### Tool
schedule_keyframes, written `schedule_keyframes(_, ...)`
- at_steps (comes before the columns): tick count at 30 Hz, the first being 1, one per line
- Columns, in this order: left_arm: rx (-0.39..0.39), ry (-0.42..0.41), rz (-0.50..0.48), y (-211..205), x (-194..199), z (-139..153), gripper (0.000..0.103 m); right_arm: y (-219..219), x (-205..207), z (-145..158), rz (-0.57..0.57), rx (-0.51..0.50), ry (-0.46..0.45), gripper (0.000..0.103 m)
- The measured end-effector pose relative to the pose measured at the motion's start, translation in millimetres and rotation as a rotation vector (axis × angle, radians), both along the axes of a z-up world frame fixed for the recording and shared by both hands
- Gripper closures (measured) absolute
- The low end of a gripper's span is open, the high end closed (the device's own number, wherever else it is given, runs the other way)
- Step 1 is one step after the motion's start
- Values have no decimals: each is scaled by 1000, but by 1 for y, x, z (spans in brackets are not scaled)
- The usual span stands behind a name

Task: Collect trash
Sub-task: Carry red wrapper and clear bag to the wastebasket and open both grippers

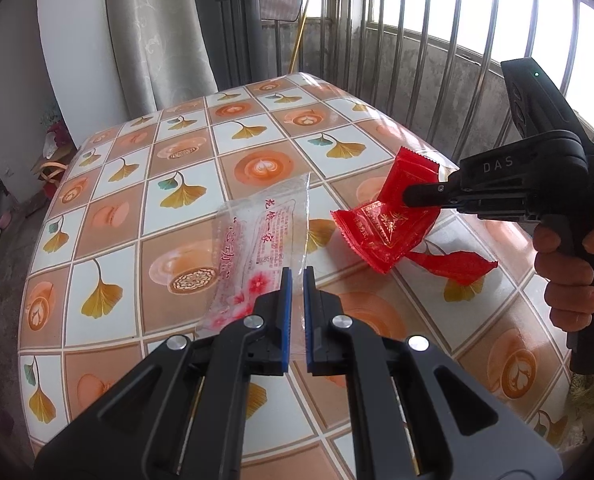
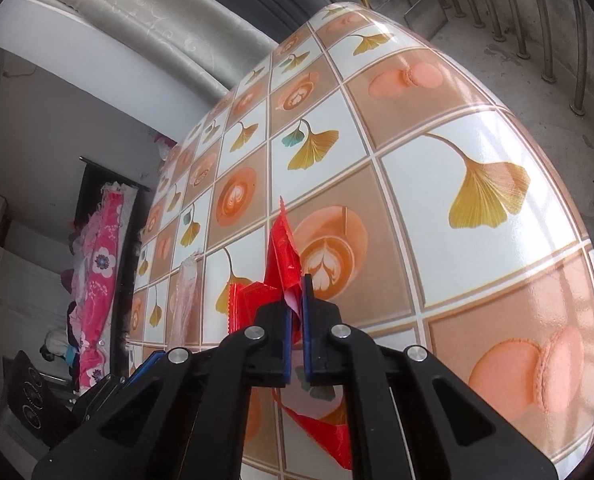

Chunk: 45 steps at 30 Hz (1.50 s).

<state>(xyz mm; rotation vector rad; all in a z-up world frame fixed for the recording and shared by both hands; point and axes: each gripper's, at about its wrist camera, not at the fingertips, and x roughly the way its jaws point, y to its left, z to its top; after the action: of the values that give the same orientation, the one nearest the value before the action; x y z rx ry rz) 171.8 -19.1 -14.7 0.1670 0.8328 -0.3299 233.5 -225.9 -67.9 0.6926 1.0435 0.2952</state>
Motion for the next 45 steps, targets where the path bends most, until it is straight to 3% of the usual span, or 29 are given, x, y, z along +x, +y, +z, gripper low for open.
schedule_keyframes(27, -34, -118, -79, -34, -38, 59, 99, -70, -71, 72, -130, 66, -168, 99)
schedule_keyframes(35, -130, -99, -242, -85, -40, 82, 100, -139, -124, 90, -288, 32, -214, 99)
schedule_keyframes(40, -214, -25, -391, -141, -31, 87, 100, -202, -173, 94, -459, 1, -229, 99)
schedule_keyframes(45, -241, 46, -542, -212, -30, 81, 100, -264, -222, 78, -641, 0, -206, 99)
